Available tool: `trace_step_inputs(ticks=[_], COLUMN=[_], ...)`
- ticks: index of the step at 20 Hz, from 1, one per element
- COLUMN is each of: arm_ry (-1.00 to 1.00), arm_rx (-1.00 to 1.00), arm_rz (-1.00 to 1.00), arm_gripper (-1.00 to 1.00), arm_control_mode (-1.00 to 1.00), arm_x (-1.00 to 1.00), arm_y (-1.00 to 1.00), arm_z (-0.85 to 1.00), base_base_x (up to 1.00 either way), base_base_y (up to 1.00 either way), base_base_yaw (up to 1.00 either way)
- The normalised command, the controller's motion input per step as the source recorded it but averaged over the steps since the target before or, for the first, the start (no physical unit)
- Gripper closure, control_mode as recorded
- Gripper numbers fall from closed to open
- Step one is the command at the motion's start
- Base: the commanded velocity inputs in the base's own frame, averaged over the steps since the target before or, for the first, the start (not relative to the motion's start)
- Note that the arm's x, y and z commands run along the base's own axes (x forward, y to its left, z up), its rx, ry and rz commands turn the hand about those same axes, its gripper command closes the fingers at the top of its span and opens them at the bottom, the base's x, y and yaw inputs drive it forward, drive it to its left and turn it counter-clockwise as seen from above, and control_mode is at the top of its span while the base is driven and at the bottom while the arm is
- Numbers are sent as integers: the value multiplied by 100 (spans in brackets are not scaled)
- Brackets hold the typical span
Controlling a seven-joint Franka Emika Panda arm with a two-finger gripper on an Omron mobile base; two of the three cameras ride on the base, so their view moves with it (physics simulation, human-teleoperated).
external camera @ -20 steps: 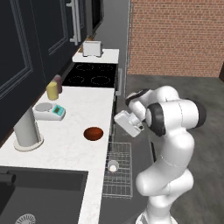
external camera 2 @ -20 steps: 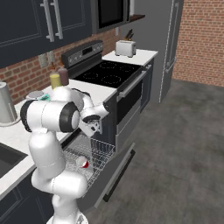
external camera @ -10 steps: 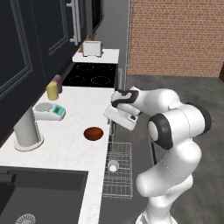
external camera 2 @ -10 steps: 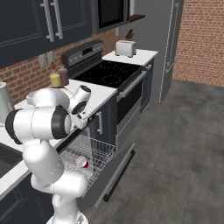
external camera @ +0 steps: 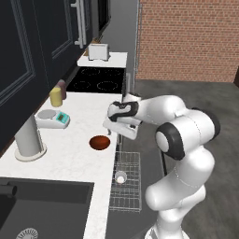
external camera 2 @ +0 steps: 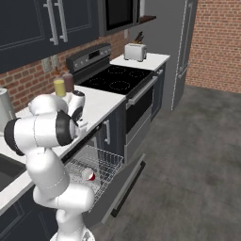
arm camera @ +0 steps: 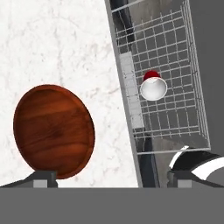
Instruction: Pick up the cup and bowl from the counter, place them in the dishwasher, and close the dishwasher door.
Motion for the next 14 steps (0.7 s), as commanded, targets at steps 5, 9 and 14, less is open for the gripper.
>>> trace_step_inputs(ticks=[5,9,14], arm_ry=[0,1,0], arm_rx=[0,0,-4], arm_rz=[0,0,0], arm_gripper=[-100,-100,-100], arm_control_mode=[-100,-100,-100], arm_x=[17,31,26], arm_y=[24,32,21], arm_z=[-22,-25,-16], base_base_x=[0,0,0], base_base_y=[0,0,0], base_base_yaw=[0,0,0])
